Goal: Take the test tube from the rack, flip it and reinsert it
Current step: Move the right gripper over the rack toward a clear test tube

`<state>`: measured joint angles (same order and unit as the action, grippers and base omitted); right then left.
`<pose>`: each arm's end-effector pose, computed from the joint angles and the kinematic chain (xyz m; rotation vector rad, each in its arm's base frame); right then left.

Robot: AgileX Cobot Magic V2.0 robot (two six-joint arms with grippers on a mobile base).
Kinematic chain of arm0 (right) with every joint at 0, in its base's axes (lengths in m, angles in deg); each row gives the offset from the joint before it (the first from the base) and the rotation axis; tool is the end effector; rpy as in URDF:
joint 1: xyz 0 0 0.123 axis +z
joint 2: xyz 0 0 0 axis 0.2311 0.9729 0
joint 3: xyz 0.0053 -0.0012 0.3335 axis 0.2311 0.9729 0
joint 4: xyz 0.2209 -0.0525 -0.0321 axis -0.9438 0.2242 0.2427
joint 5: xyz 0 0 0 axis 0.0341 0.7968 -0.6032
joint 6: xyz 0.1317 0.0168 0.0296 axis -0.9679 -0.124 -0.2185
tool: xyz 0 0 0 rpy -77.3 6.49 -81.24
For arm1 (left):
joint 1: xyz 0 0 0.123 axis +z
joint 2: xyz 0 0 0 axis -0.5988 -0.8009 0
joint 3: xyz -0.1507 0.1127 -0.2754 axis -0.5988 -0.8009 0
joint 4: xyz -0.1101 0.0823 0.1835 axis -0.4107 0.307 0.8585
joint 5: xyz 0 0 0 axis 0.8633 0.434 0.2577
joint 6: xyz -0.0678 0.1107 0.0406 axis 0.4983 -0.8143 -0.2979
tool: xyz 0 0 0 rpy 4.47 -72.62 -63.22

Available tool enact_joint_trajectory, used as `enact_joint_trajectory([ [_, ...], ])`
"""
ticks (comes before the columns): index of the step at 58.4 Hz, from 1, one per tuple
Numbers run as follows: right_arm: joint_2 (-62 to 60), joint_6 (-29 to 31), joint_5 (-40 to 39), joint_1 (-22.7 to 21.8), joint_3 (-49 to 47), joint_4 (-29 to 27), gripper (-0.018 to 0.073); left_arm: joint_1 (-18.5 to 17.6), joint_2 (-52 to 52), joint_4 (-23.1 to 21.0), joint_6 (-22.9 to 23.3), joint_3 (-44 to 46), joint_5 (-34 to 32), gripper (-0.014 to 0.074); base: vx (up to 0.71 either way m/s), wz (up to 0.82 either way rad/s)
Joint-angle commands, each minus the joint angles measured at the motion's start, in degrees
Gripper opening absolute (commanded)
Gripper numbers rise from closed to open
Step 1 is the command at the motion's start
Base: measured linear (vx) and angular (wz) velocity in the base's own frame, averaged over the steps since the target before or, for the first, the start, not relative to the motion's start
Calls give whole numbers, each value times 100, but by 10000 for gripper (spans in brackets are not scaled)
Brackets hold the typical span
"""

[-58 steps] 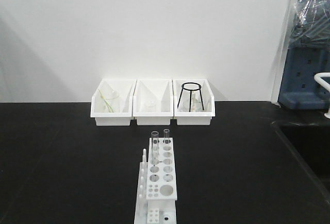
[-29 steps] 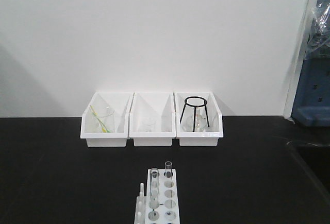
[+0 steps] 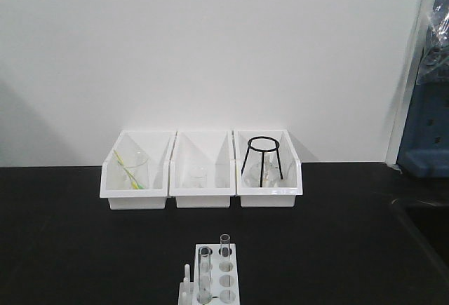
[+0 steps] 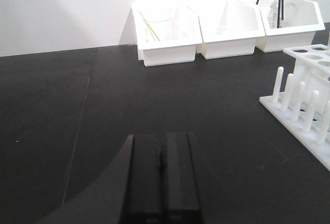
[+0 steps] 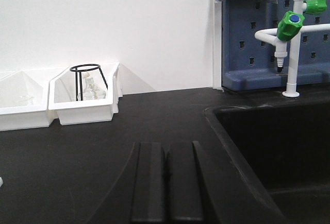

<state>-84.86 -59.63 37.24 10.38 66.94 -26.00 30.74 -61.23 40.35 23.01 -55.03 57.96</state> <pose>0.0301 -0.0034 0.1983 0.0791 1.5629 -0.0235 0.0282 0.0025 0.1775 0.0781 1.7161 -0.0283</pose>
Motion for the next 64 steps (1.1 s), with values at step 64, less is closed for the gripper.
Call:
enact_joint_trajectory([
  [64,4135,-122,-1058,-28,-4468,572,-8,-1,45,-27,50,23,-459,-6,0,0],
])
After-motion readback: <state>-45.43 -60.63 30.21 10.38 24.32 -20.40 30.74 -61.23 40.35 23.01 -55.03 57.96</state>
